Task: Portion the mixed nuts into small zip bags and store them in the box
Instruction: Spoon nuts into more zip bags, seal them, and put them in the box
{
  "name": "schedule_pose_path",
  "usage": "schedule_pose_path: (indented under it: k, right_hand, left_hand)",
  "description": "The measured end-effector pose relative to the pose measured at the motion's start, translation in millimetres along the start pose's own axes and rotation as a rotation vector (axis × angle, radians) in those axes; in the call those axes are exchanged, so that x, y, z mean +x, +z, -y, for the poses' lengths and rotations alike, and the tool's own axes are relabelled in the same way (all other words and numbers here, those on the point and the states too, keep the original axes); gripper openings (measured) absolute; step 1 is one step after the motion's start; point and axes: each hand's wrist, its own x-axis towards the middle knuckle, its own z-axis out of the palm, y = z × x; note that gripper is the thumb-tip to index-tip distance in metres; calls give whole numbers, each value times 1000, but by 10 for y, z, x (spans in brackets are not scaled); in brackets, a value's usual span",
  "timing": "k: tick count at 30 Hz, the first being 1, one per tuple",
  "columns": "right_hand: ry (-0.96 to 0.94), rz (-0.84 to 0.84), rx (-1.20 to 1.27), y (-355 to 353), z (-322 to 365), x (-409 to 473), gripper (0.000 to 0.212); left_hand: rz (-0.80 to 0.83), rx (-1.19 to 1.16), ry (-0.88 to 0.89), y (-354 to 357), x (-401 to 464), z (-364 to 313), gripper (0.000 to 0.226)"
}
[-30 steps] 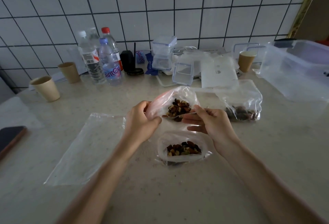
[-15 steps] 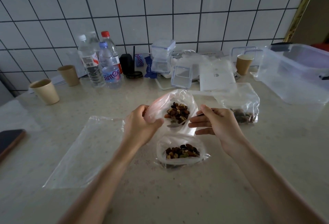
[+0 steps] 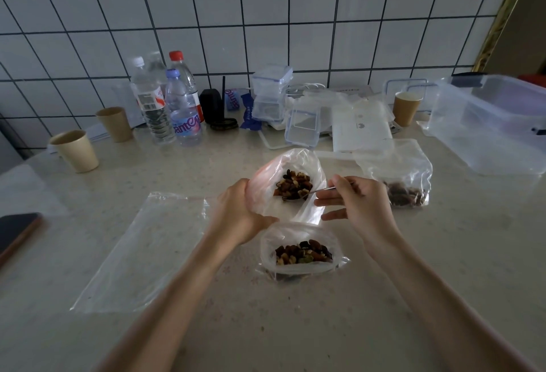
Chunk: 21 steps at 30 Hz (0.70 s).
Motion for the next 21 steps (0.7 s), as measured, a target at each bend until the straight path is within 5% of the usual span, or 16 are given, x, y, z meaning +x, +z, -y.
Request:
schedule_pose_path:
  k: [5,8,16,21]
  right_hand:
    - [83,-24,96,-8,8,19,29]
    - [121,-51,148,-17,15,16,31]
    - [59,5,95,28,63,-5,35]
    - [86,63,66,68,41,-25,34]
  left_hand:
    - [78,-53,-49,-19,-11,-21,64]
    - [67,-151,-89,-25,-8,-17,45]
    - [-58,239,-17,46,75,57,9]
    - [-8,96,-59,55,113,57,14]
